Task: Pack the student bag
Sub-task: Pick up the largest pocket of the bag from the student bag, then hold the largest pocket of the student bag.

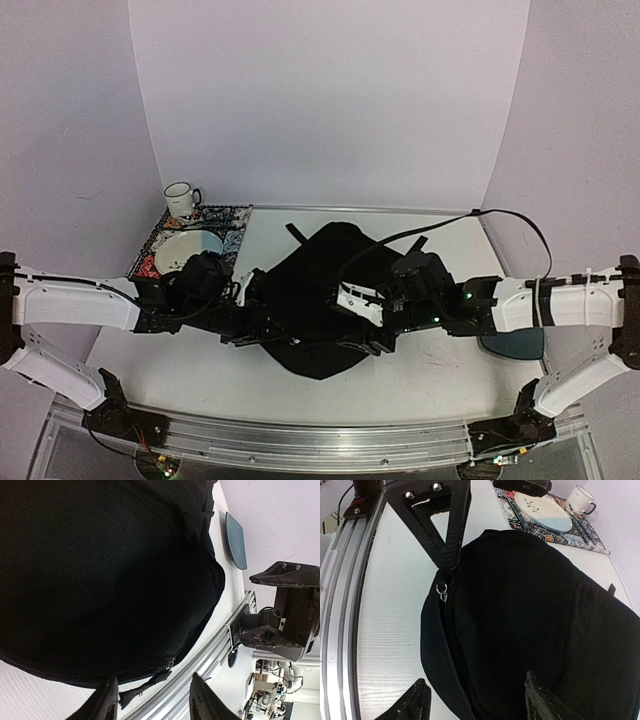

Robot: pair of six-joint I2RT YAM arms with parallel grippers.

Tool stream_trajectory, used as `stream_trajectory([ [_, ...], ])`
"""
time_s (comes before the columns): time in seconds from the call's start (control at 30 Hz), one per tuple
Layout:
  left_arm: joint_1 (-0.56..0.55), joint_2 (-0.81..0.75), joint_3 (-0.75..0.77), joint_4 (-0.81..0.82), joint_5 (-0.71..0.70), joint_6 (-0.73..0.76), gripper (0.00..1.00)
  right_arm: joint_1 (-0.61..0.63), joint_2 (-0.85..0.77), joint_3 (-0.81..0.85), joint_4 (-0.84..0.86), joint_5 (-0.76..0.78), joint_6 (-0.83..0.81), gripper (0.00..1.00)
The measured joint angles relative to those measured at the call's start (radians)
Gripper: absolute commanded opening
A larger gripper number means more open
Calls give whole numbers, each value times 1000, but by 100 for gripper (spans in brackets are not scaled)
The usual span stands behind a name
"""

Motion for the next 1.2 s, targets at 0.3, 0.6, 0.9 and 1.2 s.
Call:
stream_trajectory([
  [0.3,-3,20,0,16,26,0,2,19,65,43,-6,-11,-23,64],
  [0.6,-12,1,0,20,43,0,0,47,165,117,-9,-8,-63,63],
  [0.9,-14,-49,0,19,44,-1,0,75,269,178,-10,7,-100,29],
  [1.2,-14,-70,0,0,-3,-8,0,77,256,144,5,57,-118,0],
])
